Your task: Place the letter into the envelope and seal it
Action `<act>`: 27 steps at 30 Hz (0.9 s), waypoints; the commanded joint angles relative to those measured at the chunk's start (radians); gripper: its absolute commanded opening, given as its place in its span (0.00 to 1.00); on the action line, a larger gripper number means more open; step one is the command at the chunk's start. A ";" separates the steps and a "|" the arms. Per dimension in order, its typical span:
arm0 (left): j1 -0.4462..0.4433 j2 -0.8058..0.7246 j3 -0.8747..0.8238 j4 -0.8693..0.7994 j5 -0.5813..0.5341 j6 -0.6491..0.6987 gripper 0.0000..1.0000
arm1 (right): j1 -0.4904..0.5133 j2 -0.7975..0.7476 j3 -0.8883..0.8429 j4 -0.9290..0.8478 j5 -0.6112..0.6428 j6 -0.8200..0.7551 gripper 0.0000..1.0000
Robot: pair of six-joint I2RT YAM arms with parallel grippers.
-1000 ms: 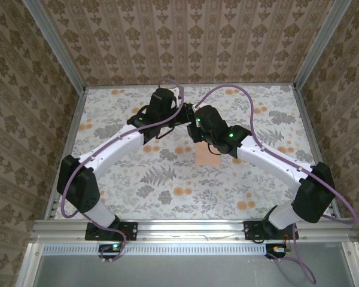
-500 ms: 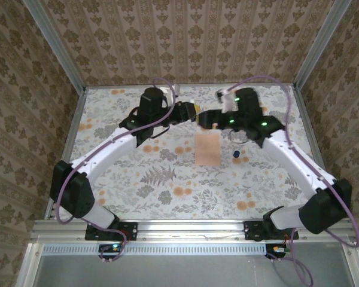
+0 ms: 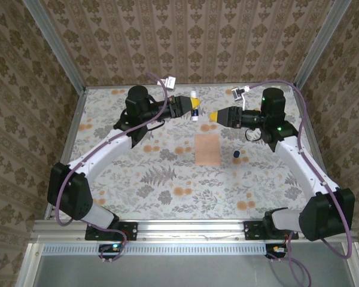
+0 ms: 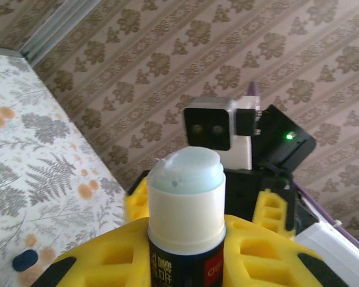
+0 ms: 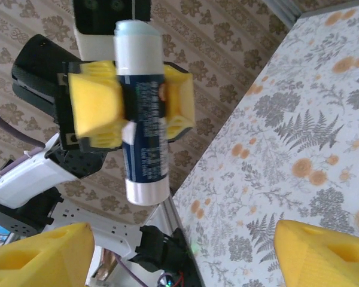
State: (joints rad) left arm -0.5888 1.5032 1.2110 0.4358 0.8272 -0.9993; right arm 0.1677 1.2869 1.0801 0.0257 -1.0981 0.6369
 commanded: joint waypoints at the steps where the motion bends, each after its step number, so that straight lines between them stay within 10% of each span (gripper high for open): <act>1: -0.011 0.018 0.020 0.114 0.039 -0.036 0.00 | 0.036 0.014 -0.007 0.147 -0.035 0.062 0.79; 27: -0.017 0.039 -0.002 0.227 -0.030 -0.108 0.00 | 0.143 0.074 0.020 0.310 0.016 0.107 0.37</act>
State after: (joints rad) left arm -0.6025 1.5387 1.2110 0.5953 0.8070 -1.0882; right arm 0.3023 1.3552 1.0771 0.2920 -1.0927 0.7418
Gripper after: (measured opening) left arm 0.241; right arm 0.376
